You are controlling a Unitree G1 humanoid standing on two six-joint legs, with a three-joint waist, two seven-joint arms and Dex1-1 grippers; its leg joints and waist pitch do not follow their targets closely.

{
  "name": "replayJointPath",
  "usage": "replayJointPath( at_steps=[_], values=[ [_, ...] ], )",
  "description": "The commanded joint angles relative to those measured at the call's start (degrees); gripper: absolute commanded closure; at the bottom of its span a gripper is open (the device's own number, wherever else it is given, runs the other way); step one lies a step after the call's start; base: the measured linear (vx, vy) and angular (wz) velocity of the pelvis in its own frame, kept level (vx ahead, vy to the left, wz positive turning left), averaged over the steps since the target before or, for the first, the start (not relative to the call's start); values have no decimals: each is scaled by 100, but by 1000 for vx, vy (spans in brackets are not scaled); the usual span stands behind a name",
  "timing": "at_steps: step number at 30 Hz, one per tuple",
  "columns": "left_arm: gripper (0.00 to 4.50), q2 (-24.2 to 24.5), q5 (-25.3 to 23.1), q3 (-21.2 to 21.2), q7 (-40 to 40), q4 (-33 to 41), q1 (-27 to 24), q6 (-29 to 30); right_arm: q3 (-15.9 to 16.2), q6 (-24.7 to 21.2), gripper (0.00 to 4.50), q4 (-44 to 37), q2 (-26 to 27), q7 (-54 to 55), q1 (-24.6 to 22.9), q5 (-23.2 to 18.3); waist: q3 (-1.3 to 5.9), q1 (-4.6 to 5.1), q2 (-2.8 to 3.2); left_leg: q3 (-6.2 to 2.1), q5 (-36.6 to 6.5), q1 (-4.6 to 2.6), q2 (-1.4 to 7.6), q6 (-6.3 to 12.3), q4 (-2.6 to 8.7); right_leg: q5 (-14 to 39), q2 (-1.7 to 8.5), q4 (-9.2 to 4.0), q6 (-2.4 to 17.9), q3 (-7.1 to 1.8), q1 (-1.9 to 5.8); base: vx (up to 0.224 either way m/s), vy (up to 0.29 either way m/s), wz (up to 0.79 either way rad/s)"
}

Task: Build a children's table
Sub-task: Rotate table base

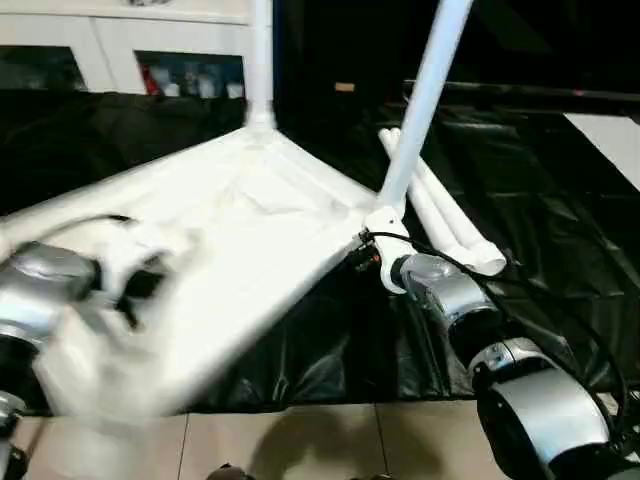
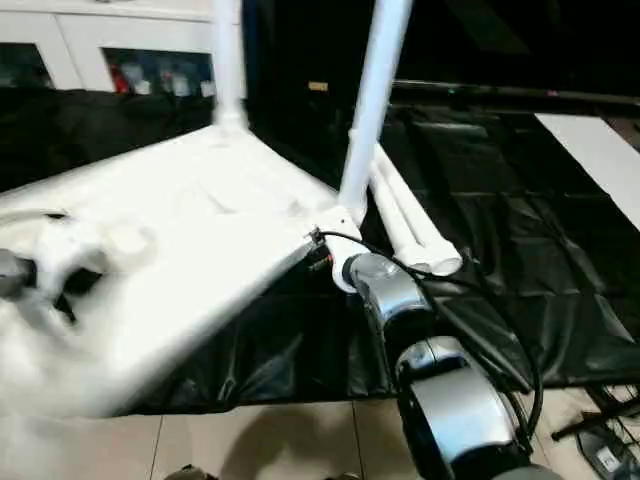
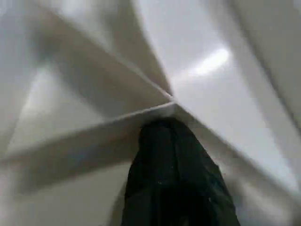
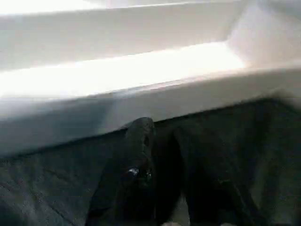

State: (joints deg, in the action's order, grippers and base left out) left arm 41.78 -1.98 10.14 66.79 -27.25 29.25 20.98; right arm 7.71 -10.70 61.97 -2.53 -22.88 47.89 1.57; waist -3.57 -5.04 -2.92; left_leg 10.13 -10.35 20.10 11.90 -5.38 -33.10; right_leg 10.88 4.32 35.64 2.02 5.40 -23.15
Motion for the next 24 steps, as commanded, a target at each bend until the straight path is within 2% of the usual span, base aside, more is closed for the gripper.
replayJointPath(
  at_steps=[1, 3, 4, 5, 6, 7, 8, 9, 10, 11, 13, 14, 15, 16, 17, 18, 19, 20, 22, 23, 24],
  values=[
    [450, -231, 201, 181, 87, 232, 112, 11, 36, 197, 389, 30, 224, -55, 221, -3, 373, 16, 144, -20, -1051, -41, 165, -233, 394, 629, 457, -336, 1317, -394, 319, 0, 0, 0],
    [450, -587, 215, 195, -48, 80, 320, -67, 83, 327, 404, 191, 462, -118, 348, 3, 379, 22, 140, -36, -1134, -38, 168, -256, 397, 825, 465, -349, 1236, -398, 321, 0, 0, 0],
    [450, -597, 215, 196, -51, 75, 326, -70, 84, 331, 404, 197, 469, -120, 353, 3, 373, 23, 141, -38, -1183, -49, 163, -271, 397, 946, 453, -366, 1184, -395, 308, 0, 0, 0],
    [450, -730, 158, 212, -157, -34, 419, -166, 100, 362, 416, 223, 554, -163, 378, -7, 374, 43, 4, -29, -1149, -31, 168, -238, 400, 998, 454, -376, 1142, -397, 326, 0, 0, 0],
    [450, -997, -22, 197, -456, -363, 633, -366, 130, 448, 433, 315, 681, -170, 429, 8, 371, 23, 73, -43, -1145, -33, 160, -232, 399, 1154, 465, -378, 1080, -400, 314, 0, 0, 0],
    [450, -1060, -65, 191, -538, -452, 685, -421, 138, 464, 433, 331, 706, -165, 438, 14, 376, 40, 85, -47, -1122, -34, 156, -243, 398, 1125, 448, -386, 1045, -400, 308, 0, 0, 0],
    [450, -1224, -230, 191, -879, -692, 846, -554, 130, 558, 442, 451, 777, -136, 492, 40, 383, 42, 74, -47, -1102, -43, 163, -261, 393, 986, 435, -372, 1037, -400, 298, 0, 0, 0],
    [450, -1269, -311, 209, -1060, -777, 911, -578, 109, 610, 447, 511, 793, -125, 517, 49, 382, 46, 21, -50, -1087, -41, 168, -257, 397, 974, 439, -369, 1030, -396, 306, 0, 0, 0],
    [450, -1317, -384, 234, -1316, -912, 1003, -619, 60, 683, 447, 582, 796, -98, 544, 49, 390, 40, 38, -64, -1064, -31, 175, -251, 396, 957, 461, -350, 1036, -396, 323, 0, 0, 0],
    [450, -1418, -489, 209, -1792, -1246, 1197, -708, -2, 755, 447, 597, 763, -58, 550, 30, 393, 34, 62, -57, -1032, -40, 170, -239, 385, 889, 452, -346, 1032, -396, 308, 0, 0, 0],
    [450, -1514, -581, 175, -2250, -1598, 1389, -825, -70, 820, 447, 598, 718, -17, 550, 9, 406, 20, 40, -48, -934, -39, 159, -205, 374, 686, 428, -330, 1024, -395, 315, 0, 0, 0],
    [450, -1610, -714, 133, -2896, -2078, 1622, -1036, -170, 909, 447, 584, 625, 26, 542, -27, 407, 9, 53, -39, -928, -37, 145, -177, 365, 604, 414, -336, 1007, -396, 309, 0, 0, 0],
    [450, -1630, -769, 131, -3131, -2233, 1698, -1119, -220, 933, 447, 548, 566, 53, 528, -57, 414, -7, 64, -44, -924, -42, 146, -169, 362, 578, 416, -330, 999, -394, 313, 0, 0, 0],
    [450, -1682, -795, 66, -3536, -2438, 1800, -1224, -311, 955, 447, 461, 449, 148, 498, -113, 419, -13, 43, -60, -882, -18, 162, -165, 370, 512, 437, -313, 1006, -389, 341, 0, 0, 0],
    [450, -1682, -795, 66, -3538, -2439, 1801, -1224, -312, 955, 447, 460, 448, 149, 498, -113, 439, -25, 41, -62, -818, -31, 169, -153, 358, 405, 448, -297, 1029, -387, 346, 0, 0, 0],
    [450, -1717, -799, 13, -3746, -2559, 1858, -1287, -362, 977, 447, 432, 390, 210, 490, -138, 436, -26, 105, -68, -775, -26, 167, -145, 354, 320, 449, -290, 1067, -387, 342, 0, 0, 0],
    [450, -1768, -781, -46, -3909, -2683, 1912, -1405, -460, 940, 447, 390, 299, 327, 479, -193, 434, -22, 63, -50, -731, -31, 153, -114, 343, 203, 424, -299, 1104, -384, 337, 0, 0, 0],
    [450, -1889, -720, -213, -4119, -2926, 2002, -1614, -626, 800, 447, 364, 149, 558, 487, -272, 440, -38, 137, -57, -636, -28, 147, -118, 334, 42, 424, -269, 1166, -383, 343, 0, 0, 0],
    [450, -2016, -596, -366, -4181, -3050, 2035, -1765, -751, 678, 447, 307, 5, 722, 478, -334, 445, -45, 75, -44, -596, -24, 134, -117, 319, -78, 407, -267, 1202, -380, 366, 0, 0, 0],
    [450, -2098, -478, -488, -4183, -3090, 2045, -1833, -783, 628, 447, 296, -68, 699, 479, -352, 446, -57, 123, -38, -631, -33, 127, -116, 311, -123, 408, -281, 1241, -376, 361, 0, 0, 0],
    [450, -2204, -321, -623, -4117, -3091, 2040, -1903, -810, 625, 447, 245, -178, 491, 469, -388, 449, -65, 145, -45, -639, -27, 131, -121, 308, -155, 412, -266, 1263, -373, 370, 0, 0, 0]
  ],
)
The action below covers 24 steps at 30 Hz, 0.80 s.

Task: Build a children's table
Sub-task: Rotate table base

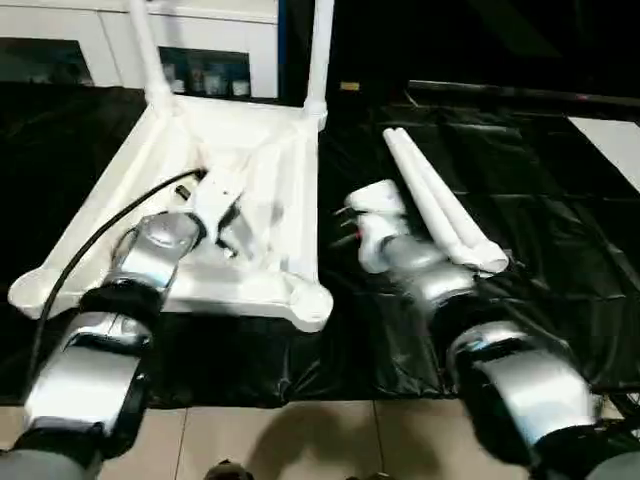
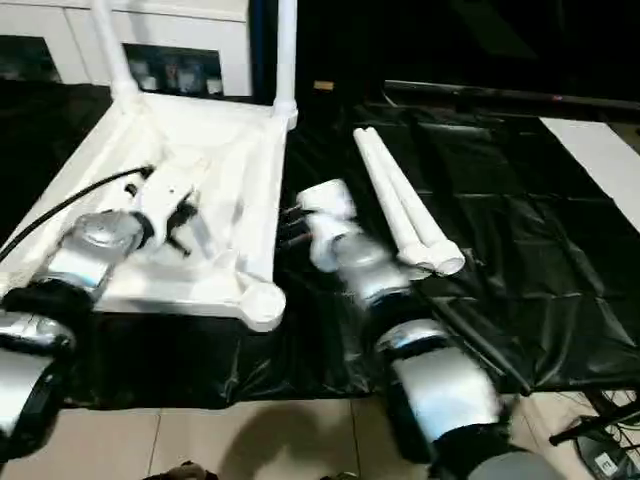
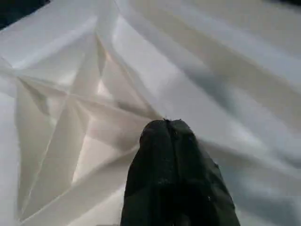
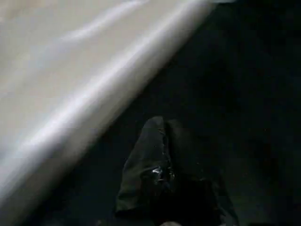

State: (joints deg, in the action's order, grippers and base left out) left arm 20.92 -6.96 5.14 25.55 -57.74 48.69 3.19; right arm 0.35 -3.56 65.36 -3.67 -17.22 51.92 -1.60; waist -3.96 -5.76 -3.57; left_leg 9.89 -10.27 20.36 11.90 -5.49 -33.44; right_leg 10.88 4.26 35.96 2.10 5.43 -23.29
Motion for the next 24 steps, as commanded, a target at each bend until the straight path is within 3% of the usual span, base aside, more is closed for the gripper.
replayJointPath(
  at_steps=[1, 2, 3, 4, 5, 8, 11, 12, 16, 17, 18, 20, 24],
  values=[
    [450, -144, 219, -161, 22, -34, 91, -153, -77, -72, 447, -115, -97, -103, 62, -68, 495, 7, 220, -18, -686, -44, 127, -97, 327, -247, 417, -297, 1312, -369, 393, 0, 0, 0],
    [450, -240, 421, -305, 66, -107, 131, -317, -110, 36, 447, -151, -251, -82, 73, -12, 497, 1, 254, -23, -712, -33, 116, -77, 316, -275, 422, -286, 1374, -365, 402, 0, 0, 0],
    [450, -240, 421, -305, 66, -107, 131, -317, -110, 36, 447, -151, -251, -82, 73, -12, 494, 9, 225, -15, -738, -31, 113, -55, 316, -261, 421, -304, 1384, -364, 400, 0, 0, 0],
    [450, -225, 541, -363, 233, -11, 111, -417, -180, 46, 447, -159, -365, -36, 104, -24, 492, 15, 245, -24, -806, -26, 114, -50, 317, -172, 427, -298, 1409, -359, 406, 0, 0, 0],
    [450, -201, 581, -360, 308, 26, 103, -485, -218, 36, 431, -163, -410, -38, 115, -50, 493, 29, 213, -25, -834, -19, 112, -29, 317, -65, 436, -313, 1413, -357, 424, 0, 0, 0],
    [450, -122, 690, -379, 489, 271, 34, -486, -281, -54, 413, -125, -549, 28, 166, -77, 485, 37, 217, -22, -773, -21, 121, 9, 307, 20, 439, -310, 1423, -359, 420, 0, 0, 0],
    [450, 72, 958, -265, 1539, 1298, -350, -218, -373, -219, 384, 48, -828, 80, 322, -113, 481, 34, 203, -34, -661, -16, 161, 40, 312, 25, 476, -287, 1487, -354, 427, 0, 0, 0],
    [430, 107, 1025, -250, 1730, 1565, -458, -119, -385, -240, 374, 85, -886, 95, 356, -100, 470, 39, 208, -4, -579, -21, 160, 59, 296, -76, 444, -264, 1558, -356, 391, 0, 0, 0],
    [399, 302, 1262, -105, 2129, 2779, -945, 471, -417, -300, 341, 363, -1090, 163, 523, -40, 444, 50, 194, 15, -679, -16, 149, 66, 304, 122, 430, -286, 1499, -354, 383, 0, 0, 0],
    [373, 382, 1348, -37, 2228, 3124, -1088, 598, -439, -337, 327, 427, -1127, 169, 567, -36, 447, 42, 195, 8, -715, -16, 162, 54, 307, 200, 443, -287, 1494, -354, 384, 0, 0, 0],
    [373, 382, 1348, -37, 2228, 3124, -1088, 598, -439, -337, 327, 427, -1127, 169, 567, -36, 439, 44, 190, 15, -740, -14, 159, 43, 308, 232, 442, -290, 1478, -357, 382, 0, 0, 0],
    [363, 538, 1543, 42, 2382, 3730, -1343, 880, -446, -359, 312, 526, -1191, 245, 638, 19, 442, 33, 228, 3, -749, -9, 152, 31, 309, 274, 435, -288, 1455, -352, 378, 0, 0, 0],
    [329, 746, 1653, 62, 2533, 4634, -1733, 1389, -461, -469, 284, 725, -1294, 379, 762, 53, 449, 47, 244, -2, -785, -20, 157, -43, 307, 196, 412, -261, 1465, -343, 373, 0, 0, 0]
  ],
)
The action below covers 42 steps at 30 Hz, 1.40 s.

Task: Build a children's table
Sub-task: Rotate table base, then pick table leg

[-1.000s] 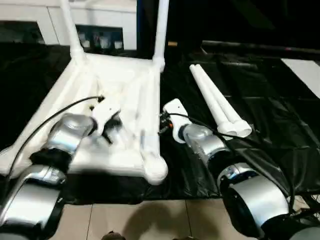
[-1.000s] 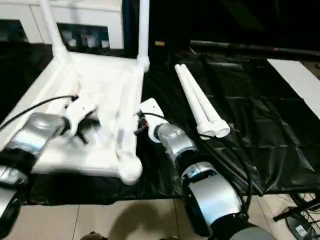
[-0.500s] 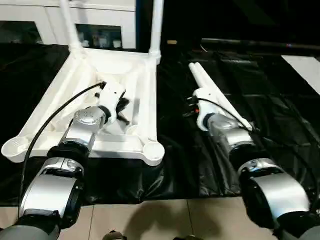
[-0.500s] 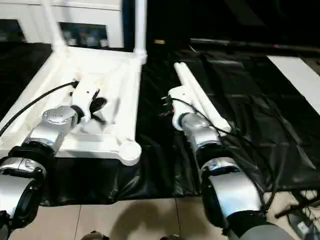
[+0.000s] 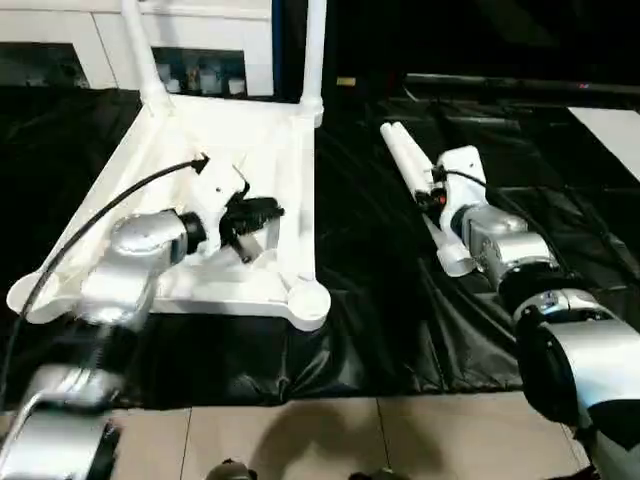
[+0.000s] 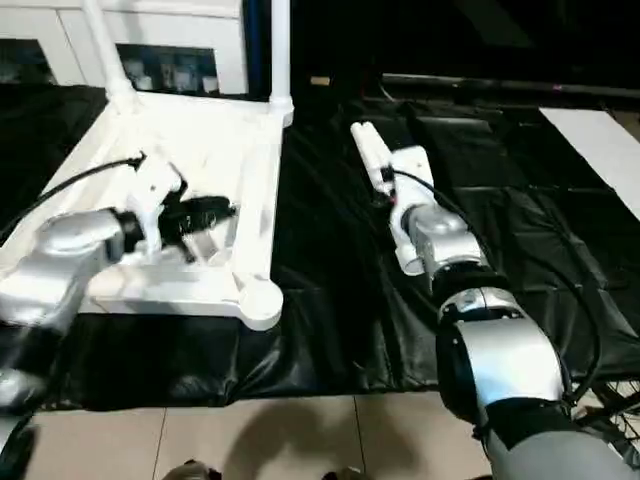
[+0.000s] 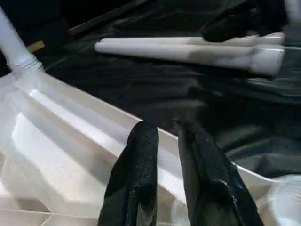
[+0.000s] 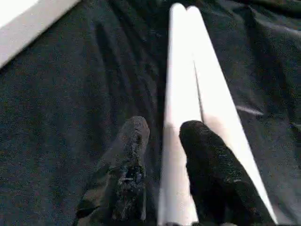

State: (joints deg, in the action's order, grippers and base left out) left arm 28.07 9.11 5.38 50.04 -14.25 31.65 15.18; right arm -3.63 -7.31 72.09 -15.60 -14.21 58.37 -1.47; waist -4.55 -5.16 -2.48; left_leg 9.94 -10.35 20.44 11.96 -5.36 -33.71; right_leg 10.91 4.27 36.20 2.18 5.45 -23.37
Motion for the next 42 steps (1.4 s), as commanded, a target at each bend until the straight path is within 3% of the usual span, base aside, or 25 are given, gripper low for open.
replayJointPath(
  at_steps=[1, 5, 11, 13, 14, 16, 19, 22, 24, 25, 30, 35, 40, 42],
  values=[
    [325, 37, 51, 32, 91, 339, -53, 225, -65, -105, 278, 65, -106, 84, 124, 42, 492, -10, 127, 5, -792, -25, 137, -51, 337, 210, 389, -301, 1444, -344, 372, 0, 0, 0],
    [287, 237, 159, -116, 93, 1204, -452, 846, -105, -110, 242, 186, -187, 204, 216, 67, 490, -17, 165, -6, -860, -7, 114, -74, 326, 265, 381, -300, 1392, -340, 383, 0, 0, 0],
    [243, 460, 494, -279, -24, 2008, -807, 1355, -146, -145, 194, 279, -210, 159, 246, 65, 478, -14, 166, -3, -939, 1, 98, -78, 319, 326, 352, -308, 1407, -332, 373, 0, 0, 0],
    [237, 530, 635, -390, -25, 2416, -965, 1591, -103, -190, 170, 326, -192, 66, 236, 107, 380, -4, 153, -1, -1095, 7, 101, -78, 344, 527, 347, -344, 1355, -340, 326, 0, 0, 0],
    [229, 572, 738, -458, 8, 2673, -1077, 1733, -82, -226, 161, 342, -170, 4, 218, 123, 397, -2, 154, -11, -1140, -2, 112, -88, 342, 621, 358, -331, 1336, -339, 348, 0, 0, 0],
    [205, 617, 763, -474, 70, 2911, -1159, 1824, -35, -244, 147, 370, -158, 33, 212, 175, 338, 6, 120, -10, -1154, 16, 109, -53, 354, 752, 356, -352, 1304, -345, 324, 0, 0, 0],
    [194, 681, 822, -514, 1, 3192, -1255, 1942, -8, -305, 125, 404, -134, 47, 236, 202, 305, 13, 98, -8, -1131, 15, 104, -16, 361, 935, 349, -372, 1207, -349, 306, 0, 0, 0],
    [194, 820, 919, -559, 2, 3460, -1378, 2131, 29, -406, 125, 431, -123, 121, 291, 247, 295, 24, 89, -5, -997, 33, 89, 12, 352, 840, 334, -350, 1180, -352, 299, 0, 0, 0],
    [194, 902, 1013, -600, 18, 3635, -1474, 2305, 17, -473, 125, 447, -113, 91, 329, 233, 292, 34, 95, 2, -735, 64, 81, 67, 337, 462, 311, -309, 1229, -351, 287, 0, 0, 0],
    [194, 929, 1044, -615, 7, 3693, -1501, 2361, 4, -528, 125, 456, -112, 81, 346, 224, 259, 40, 105, 3, -737, 66, 81, 95, 340, 405, 305, -309, 1254, -348, 270, 0, 0, 0],
    [194, 1094, 1203, -769, 13, 4012, -1671, 2664, 14, -670, 125, 484, -133, 71, 383, 320, 175, 46, 109, 4, -922, 65, 82, 76, 356, 752, 325, -352, 1221, -356, 255, 0, 0, 0],
    [194, 1231, 1291, -851, 58, 4133, -1743, 2802, -54, -957, 125, 521, -143, -60, 414, 270, 127, 53, 113, 6, -791, 68, 85, 95, 356, 605, 317, -337, 1262, -361, 244, 0, 0, 0],
    [194, 1475, 1497, -958, 178, 4181, -1698, 3024, -213, -1772, 125, 625, -292, -417, 537, 112, 92, 43, 98, 5, -854, 73, 88, 91, 365, 737, 319, -343, 1287, -360, 253, 0, 0, 0],
    [191, 1597, 1562, -962, 303, 4212, -1709, 3084, -211, -2048, 151, 655, -346, -529, 575, 111, 92, 30, 95, 8, -819, 71, 92, 76, 363, 763, 313, -346, 1277, -356, 254, 0, 0, 0]
  ],
)
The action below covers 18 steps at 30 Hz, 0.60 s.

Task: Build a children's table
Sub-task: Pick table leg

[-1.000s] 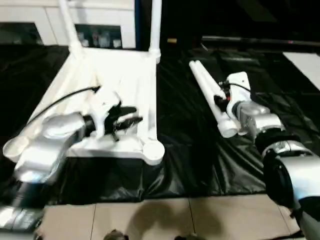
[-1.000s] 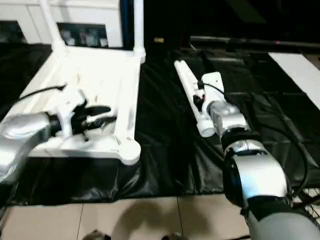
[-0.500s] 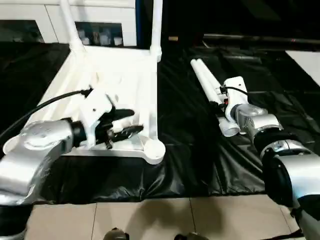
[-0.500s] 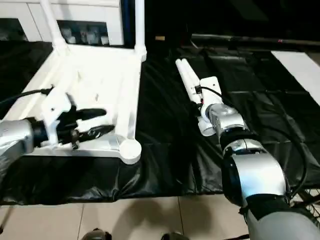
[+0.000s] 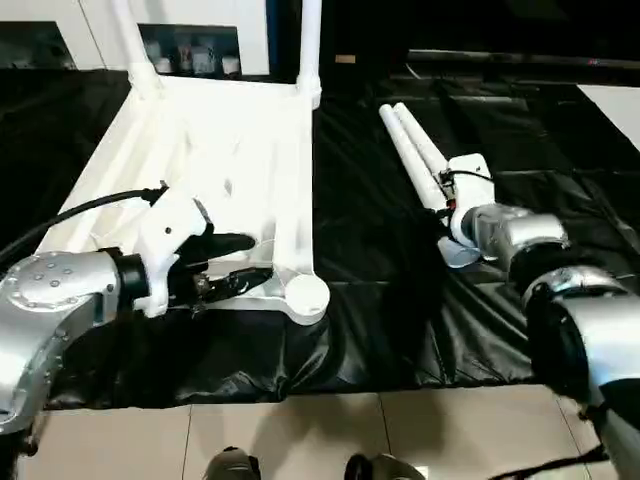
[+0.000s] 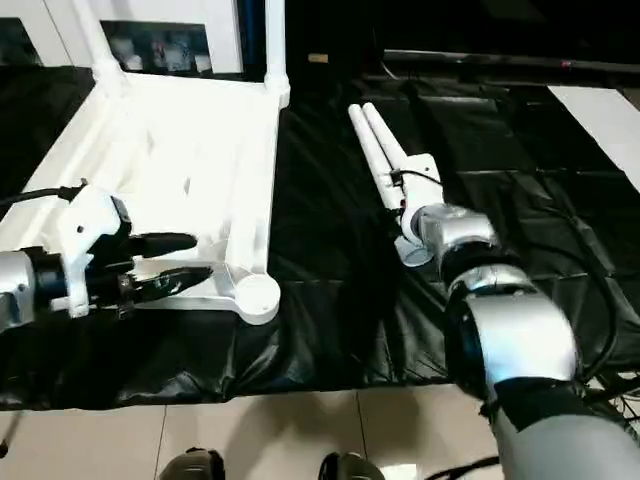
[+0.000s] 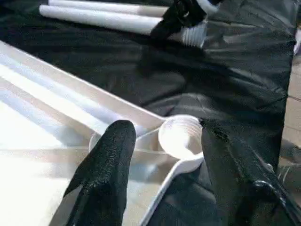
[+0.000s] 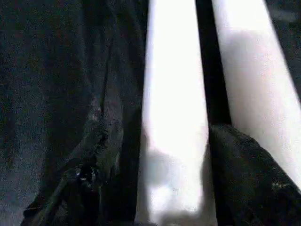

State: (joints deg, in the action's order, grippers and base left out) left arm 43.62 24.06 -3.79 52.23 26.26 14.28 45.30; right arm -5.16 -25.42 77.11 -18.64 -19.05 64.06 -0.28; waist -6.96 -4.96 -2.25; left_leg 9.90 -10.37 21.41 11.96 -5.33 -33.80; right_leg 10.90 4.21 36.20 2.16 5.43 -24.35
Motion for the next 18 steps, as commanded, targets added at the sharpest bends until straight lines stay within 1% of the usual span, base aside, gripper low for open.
replayJointPath(
  at_steps=[1, 2, 3, 6, 7, 8, 9, 10, 11, 12, 14, 15, 16, 17, 18],
  values=[
    [191, 128, 170, -63, 177, 196, 14, 186, -66, -399, 160, 169, -85, -123, 26, -8, 338, 15, 55, 18, -799, -21, 95, 62, 368, 775, 327, -344, 1277, -357, 356, 0, 0, 0],
    [191, 150, 191, -63, 199, 202, 12, 211, -72, -432, 160, 173, -96, -141, 29, -10, 341, 6, 65, 18, -772, -22, 92, 55, 365, 774, 333, -342, 1283, -357, 356, 0, 0, 0],
    [191, 241, 243, -52, 281, 221, -5, 242, -97, -525, 165, 178, -134, -208, 44, -18, 346, 3, 59, 20, -769, -24, 101, 48, 368, 799, 338, -348, 1298, -357, 349, 0, 0, 0],
    [191, 369, 292, -33, 386, 209, -19, 272, -81, -621, 203, 184, -187, -333, 64, 28, 344, 1, 53, 18, -810, -16, 107, 9, 370, 903, 349, -359, 1286, -358, 348, 0, 0, 0],
    [191, 415, 290, -18, 418, 196, -16, 268, -49, -635, 207, 186, -209, -364, 63, 70, 382, -3, 5, 23, -756, -22, 107, 14, 361, 900, 356, -351, 1269, -359, 370, 0, 0, 0],
    [191, 444, 293, -15, 433, 187, -13, 276, -24, -639, 224, 187, -227, -361, 61, 104, 379, -7, 19, 20, -710, -15, 104, 12, 361, 879, 355, -341, 1269, -357, 369, 0, 0, 0],
    [191, 468, 311, -11, 435, 174, -7, 278, -41, -644, 224, 183, -244, -308, 57, 106, 399, -9, 2, 23, -630, -15, 106, 18, 355, 828, 357, -334, 1261, -359, 375, 0, 0, 0],
    [191, 467, 342, -14, 404, 166, 7, 293, -59, -651, 244, 173, -254, -262, 51, 105, 435, 1, -43, 32, -576, -14, 107, 17, 346, 780, 353, -328, 1265, -357, 390, 0, 0, 0],
    [191, 455, 351, -3, 380, 153, 24, 299, -68, -651, 247, 168, -260, -241, 45, 106, 446, -9, -27, 30, -490, -12, 106, 6, 341, 698, 361, -310, 1278, -357, 391, 0, 0, 0],
    [191, 434, 339, 11, 340, 134, 46, 301, -102, -644, 247, 159, -265, -211, 42, 87, 468, -7, -45, 34, -451, -11, 106, 9, 335, 649, 359, -303, 1282, -357, 400, 0, 0, 0],
    [191, 349, 268, 45, 233, 64, 102, 245, -231, -591, 257, 140, -260, -101, 53, -12, 516, -19, -59, 42, -322, -22, 106, 1, 318, 446, 361, -270, 1311, -357, 406, 0, 0, 0],
    [191, 316, 237, 41, 177, 45, 117, 224, -268, -563, 260, 134, -254, -75, 60, -40, 516, -18, -53, 43, -293, -14, 102, 5, 315, 392, 357, -266, 1320, -356, 406, 0, 0, 0],
    [191, 224, 148, 66, 44, -36, 178, 166, -350, -488, 260, 121, -243, -14, 72, -100, 576, -17, -102, 47, -220, -17, 109, 5, 303, 284, 365, -246, 1326, -355, 435, 0, 0, 0],
    [191, 135, 70, 73, -95, -118, 229, 117, -399, -417, 262, 110, -236, 23, 82, -134, 589, -31, -82, 47, -196, -23, 101, 1, 294, 239, 366, -243, 1319, -354, 427, 0, 0, 0],
    [191, 119, 56, 71, -121, -134, 238, 108, -405, -403, 262, 108, -234, 29, 85, -139, 590, -26, -85, 49, -191, -17, 97, 3, 290, 198, 364, -238, 1320, -360, 428, 0, 0, 0]
  ],
)
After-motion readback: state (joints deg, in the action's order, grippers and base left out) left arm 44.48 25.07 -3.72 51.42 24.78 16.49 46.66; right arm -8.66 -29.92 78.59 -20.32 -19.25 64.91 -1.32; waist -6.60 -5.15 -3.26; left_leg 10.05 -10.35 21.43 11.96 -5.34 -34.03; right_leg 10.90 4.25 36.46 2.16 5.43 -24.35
